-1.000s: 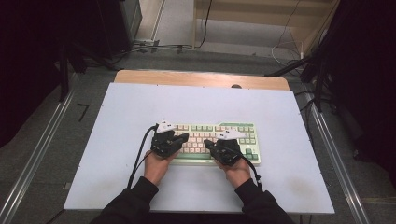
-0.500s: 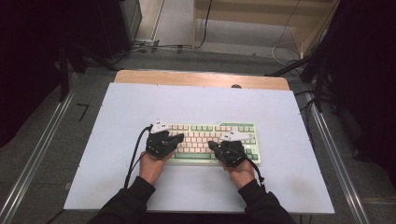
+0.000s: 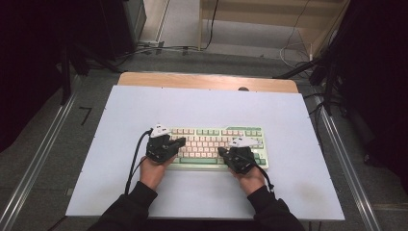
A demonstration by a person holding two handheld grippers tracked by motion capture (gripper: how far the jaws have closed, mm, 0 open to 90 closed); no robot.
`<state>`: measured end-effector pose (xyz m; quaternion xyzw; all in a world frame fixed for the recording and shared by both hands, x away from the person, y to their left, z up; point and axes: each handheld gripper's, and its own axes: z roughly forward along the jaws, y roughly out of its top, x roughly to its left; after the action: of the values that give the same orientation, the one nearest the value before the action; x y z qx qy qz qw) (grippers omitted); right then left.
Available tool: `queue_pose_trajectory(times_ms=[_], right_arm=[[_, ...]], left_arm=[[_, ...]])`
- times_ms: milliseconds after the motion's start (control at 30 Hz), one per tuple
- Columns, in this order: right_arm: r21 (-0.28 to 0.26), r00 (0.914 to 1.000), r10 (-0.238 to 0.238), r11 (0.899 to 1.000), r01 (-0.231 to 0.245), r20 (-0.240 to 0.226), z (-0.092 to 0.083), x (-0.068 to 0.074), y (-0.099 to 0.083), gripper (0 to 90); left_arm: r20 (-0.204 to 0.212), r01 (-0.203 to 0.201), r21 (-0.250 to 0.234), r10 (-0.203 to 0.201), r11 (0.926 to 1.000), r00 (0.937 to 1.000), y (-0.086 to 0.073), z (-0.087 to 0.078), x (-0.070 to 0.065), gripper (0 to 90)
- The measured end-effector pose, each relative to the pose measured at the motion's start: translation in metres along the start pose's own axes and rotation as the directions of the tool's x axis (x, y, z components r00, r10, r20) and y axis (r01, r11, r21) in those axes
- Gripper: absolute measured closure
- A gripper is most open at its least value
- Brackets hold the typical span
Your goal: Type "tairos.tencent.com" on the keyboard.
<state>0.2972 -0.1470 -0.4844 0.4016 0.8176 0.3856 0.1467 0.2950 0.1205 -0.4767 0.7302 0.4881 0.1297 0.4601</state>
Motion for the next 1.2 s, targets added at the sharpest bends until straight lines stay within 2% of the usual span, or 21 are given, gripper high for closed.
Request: queue_pose_trajectory(times_ms=[600,800,1200], right_arm=[[0.026,1.0000,-0.008,1.000,0.008,0.003,0.0032,-0.0009,-0.0037,87.4],[-0.015,1.0000,0.005,1.000,-0.005,-0.002,-0.0006,-0.0003,0.0010,87.4],[-0.031,0.9998,0.019,0.999,-0.019,0.002,0.0011,-0.0003,0.0052,87.4]], left_arm=[[0.001,-0.002,0.001,0.002,1.0000,1.0000,-0.0016,-0.0007,-0.0003,90.0],[0.002,-0.004,0.001,0.004,1.0000,1.0000,-0.0016,-0.0012,-0.0005,90.0],[0.007,-0.013,0.009,0.013,0.9999,0.9999,-0.0033,0.0004,-0.0030,90.0]])
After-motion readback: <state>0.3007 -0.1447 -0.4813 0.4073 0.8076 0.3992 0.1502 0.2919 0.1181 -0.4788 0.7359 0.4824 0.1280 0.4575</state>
